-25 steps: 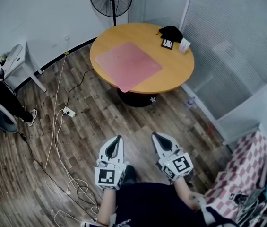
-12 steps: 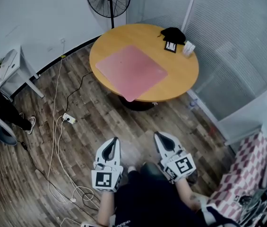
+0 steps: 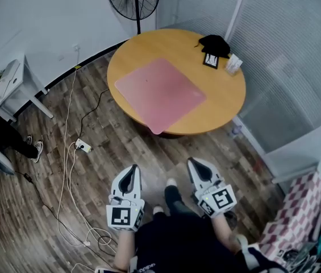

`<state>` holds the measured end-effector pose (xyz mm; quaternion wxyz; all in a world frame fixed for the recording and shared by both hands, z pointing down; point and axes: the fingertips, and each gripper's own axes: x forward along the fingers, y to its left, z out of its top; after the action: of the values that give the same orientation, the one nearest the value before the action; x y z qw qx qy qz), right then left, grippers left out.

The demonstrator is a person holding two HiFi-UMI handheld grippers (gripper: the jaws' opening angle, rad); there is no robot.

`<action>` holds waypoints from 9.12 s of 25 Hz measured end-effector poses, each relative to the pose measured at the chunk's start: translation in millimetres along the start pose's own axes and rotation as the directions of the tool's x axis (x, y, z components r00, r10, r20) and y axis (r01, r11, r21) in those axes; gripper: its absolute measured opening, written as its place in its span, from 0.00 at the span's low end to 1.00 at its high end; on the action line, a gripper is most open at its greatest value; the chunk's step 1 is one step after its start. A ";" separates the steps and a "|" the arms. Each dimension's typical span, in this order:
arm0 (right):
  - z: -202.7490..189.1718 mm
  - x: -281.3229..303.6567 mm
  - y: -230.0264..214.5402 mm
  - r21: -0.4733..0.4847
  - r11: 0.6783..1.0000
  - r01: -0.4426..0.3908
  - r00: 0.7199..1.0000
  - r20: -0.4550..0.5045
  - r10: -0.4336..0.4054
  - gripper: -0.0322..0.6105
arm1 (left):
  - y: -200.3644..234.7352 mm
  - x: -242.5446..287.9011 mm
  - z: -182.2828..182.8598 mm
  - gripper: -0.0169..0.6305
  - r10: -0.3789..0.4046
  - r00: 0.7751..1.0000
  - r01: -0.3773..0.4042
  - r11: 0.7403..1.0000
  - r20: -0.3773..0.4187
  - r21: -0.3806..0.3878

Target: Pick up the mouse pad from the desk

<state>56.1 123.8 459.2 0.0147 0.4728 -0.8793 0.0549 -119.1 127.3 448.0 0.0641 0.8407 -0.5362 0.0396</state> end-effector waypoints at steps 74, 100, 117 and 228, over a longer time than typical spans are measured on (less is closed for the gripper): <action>-2.1 169.0 -176.5 0.053 0.996 0.067 0.981 -0.186 -0.056 0.05 | 89.6 234.2 -30.4 0.03 -0.021 0.970 0.005 0.998 -0.242 -0.069; -32.1 185.9 -159.0 0.065 0.997 0.040 0.956 -0.293 -0.020 0.05 | 59.1 224.3 -200.3 0.23 -0.346 0.768 0.028 0.859 -0.539 -0.512; -56.9 193.1 -153.5 0.093 0.994 0.056 0.933 -0.358 -0.019 0.05 | 22.2 232.1 -256.1 0.27 -0.629 0.569 0.114 0.698 -0.530 -0.707; 133.0 229.6 -271.7 -0.068 0.957 0.283 0.956 0.099 -0.276 0.05 | 148.9 551.6 245.1 0.05 -0.330 0.943 0.325 0.941 0.052 0.090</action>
<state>159.1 -230.0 367.3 0.0027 0.5935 -0.8048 -0.0047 -22.0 -466.2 290.2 0.0184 0.9209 -0.3887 0.0221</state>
